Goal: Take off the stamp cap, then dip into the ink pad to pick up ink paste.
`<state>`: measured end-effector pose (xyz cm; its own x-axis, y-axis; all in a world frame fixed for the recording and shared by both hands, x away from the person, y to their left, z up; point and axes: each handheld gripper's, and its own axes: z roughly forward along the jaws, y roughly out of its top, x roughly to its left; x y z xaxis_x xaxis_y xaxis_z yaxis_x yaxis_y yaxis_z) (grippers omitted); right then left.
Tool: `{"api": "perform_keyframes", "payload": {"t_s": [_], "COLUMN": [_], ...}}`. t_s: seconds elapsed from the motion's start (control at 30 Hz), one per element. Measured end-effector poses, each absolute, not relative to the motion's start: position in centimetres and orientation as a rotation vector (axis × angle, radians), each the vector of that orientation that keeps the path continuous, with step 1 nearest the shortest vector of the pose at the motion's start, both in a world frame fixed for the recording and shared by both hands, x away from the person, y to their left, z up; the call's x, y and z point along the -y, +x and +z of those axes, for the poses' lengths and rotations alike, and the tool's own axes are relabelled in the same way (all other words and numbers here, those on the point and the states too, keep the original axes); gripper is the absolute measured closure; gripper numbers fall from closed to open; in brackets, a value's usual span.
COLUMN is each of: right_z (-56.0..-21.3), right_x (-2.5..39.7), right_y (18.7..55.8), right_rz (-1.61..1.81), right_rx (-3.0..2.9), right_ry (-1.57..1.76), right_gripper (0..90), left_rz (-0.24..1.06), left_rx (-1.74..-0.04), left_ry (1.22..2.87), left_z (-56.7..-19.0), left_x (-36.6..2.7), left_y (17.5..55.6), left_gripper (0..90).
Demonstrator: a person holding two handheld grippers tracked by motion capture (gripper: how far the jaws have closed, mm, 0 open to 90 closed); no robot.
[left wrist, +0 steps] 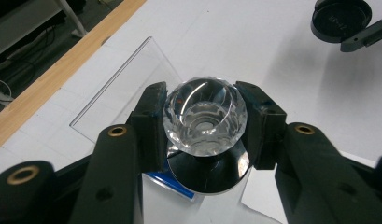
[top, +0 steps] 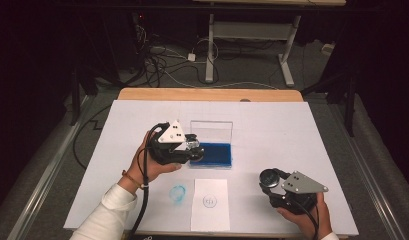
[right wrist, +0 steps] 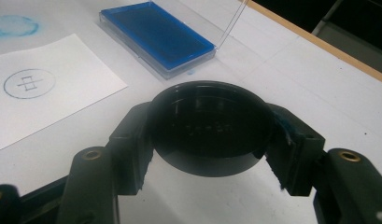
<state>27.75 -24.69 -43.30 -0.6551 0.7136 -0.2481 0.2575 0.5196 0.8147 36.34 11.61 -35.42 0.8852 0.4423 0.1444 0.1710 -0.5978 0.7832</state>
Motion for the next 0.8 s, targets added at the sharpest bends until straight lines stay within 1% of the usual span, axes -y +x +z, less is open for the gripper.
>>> {"api": "perform_keyframes", "payload": {"t_s": [0.47, 0.8], "right_z": [-43.4, -43.5], "right_x": [24.4, 24.2], "right_y": [27.8, 27.6], "right_rz": [1.029, 1.029], "right_rx": [-2.199, -2.210], "right_ry": [0.783, 0.757], "right_gripper": [38.5, 38.5], "left_rz": [0.387, 0.362], "left_rx": [-0.434, -0.466], "left_ry": [2.265, 2.298], "left_z": [-35.9, -37.2], "left_x": [-9.7, -8.2], "left_y": [37.6, 39.0], "left_gripper": [54.7, 54.7]}}
